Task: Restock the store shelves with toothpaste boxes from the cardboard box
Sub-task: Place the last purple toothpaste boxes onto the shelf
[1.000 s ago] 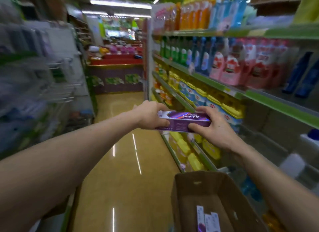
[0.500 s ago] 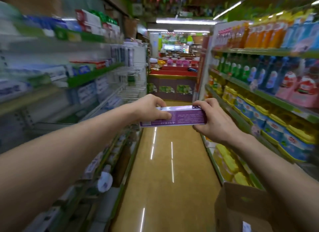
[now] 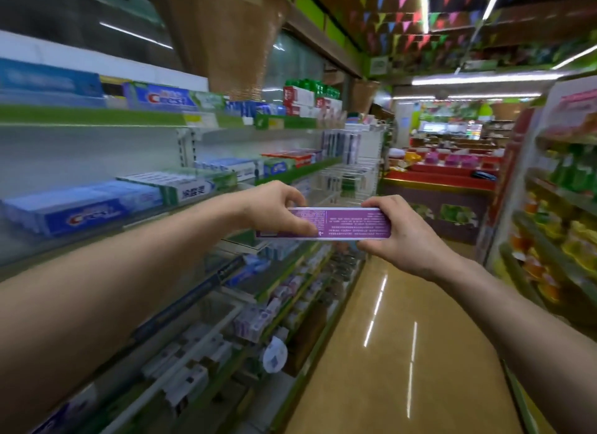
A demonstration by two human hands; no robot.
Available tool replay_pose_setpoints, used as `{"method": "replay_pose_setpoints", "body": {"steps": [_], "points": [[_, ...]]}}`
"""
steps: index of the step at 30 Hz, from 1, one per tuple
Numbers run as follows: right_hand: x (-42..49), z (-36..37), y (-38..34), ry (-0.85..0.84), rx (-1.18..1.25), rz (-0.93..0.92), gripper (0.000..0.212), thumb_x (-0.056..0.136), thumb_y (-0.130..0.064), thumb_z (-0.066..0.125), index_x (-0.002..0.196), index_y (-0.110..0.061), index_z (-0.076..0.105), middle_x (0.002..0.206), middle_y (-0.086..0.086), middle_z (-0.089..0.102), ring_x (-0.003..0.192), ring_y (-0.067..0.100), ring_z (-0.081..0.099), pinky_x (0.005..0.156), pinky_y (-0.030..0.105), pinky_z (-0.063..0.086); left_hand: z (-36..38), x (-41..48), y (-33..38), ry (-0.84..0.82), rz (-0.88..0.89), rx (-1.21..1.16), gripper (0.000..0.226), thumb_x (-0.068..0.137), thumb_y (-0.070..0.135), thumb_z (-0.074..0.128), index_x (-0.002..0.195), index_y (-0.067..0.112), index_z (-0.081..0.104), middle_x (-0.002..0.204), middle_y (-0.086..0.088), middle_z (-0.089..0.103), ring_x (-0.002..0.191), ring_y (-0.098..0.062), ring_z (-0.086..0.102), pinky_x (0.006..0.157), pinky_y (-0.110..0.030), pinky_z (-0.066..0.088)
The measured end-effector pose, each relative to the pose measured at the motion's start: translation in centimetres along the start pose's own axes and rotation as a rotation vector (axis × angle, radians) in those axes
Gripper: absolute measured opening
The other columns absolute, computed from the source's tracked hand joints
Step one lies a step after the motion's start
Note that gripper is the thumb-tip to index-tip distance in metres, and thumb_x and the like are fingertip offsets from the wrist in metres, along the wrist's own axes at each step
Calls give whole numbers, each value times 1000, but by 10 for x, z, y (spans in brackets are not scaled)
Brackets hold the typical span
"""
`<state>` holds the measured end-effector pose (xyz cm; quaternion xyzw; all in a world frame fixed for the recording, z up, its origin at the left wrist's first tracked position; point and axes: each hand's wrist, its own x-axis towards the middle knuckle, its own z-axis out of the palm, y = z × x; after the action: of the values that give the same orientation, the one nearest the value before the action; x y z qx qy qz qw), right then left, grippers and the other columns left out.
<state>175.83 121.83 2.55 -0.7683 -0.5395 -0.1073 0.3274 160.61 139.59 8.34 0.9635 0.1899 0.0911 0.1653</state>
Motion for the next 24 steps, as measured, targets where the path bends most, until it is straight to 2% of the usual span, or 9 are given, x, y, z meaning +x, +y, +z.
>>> {"method": "replay_pose_setpoints", "body": {"steps": [2,4,6,11,16,20,24], "points": [[10,4,-3,2,25,-54,57,78,-34,75,126,-27,46,112,-10,45,96,2,50,84,21,45,3,-7,-2,68,4,247,50,75,54,71,114,29,54,104,7,59,92,-14,58,78,-31,49],[20,13,-12,-11,67,-89,59,78,-32,75,129,-24,47,114,-7,46,97,4,50,86,24,45,5,-17,-5,185,10,479,46,73,59,66,107,32,50,99,8,57,91,-16,56,73,-33,42],[28,22,-21,-25,89,-134,60,78,-31,75,131,-23,46,118,-4,46,102,8,50,91,29,45,4,-27,-9,252,-13,571,47,74,59,64,109,32,49,96,8,53,88,-15,53,71,-32,36],[46,47,-51,-78,147,-260,61,78,-32,74,131,-24,45,116,-6,44,105,11,50,94,30,44,-8,-61,-30,263,-157,601,55,76,61,62,120,30,49,103,6,55,91,-17,54,69,-31,38],[67,72,-92,-118,236,-370,60,79,-34,74,131,-25,44,117,-7,43,103,8,49,93,31,45,-30,-101,-52,309,-285,641,48,77,57,62,115,30,51,100,5,55,93,-19,56,68,-31,39],[80,99,-125,-143,318,-443,58,79,-33,74,129,-26,45,113,-7,44,98,8,50,89,31,46,-46,-130,-75,327,-382,668,47,75,56,63,112,30,53,92,7,52,86,-18,53,65,-29,36],[87,121,-156,-158,423,-469,55,77,-31,75,124,-29,48,110,-9,45,94,4,51,84,25,45,-58,-151,-99,330,-446,713,47,77,60,59,112,29,52,95,4,53,80,-18,49,67,-31,35]]}}
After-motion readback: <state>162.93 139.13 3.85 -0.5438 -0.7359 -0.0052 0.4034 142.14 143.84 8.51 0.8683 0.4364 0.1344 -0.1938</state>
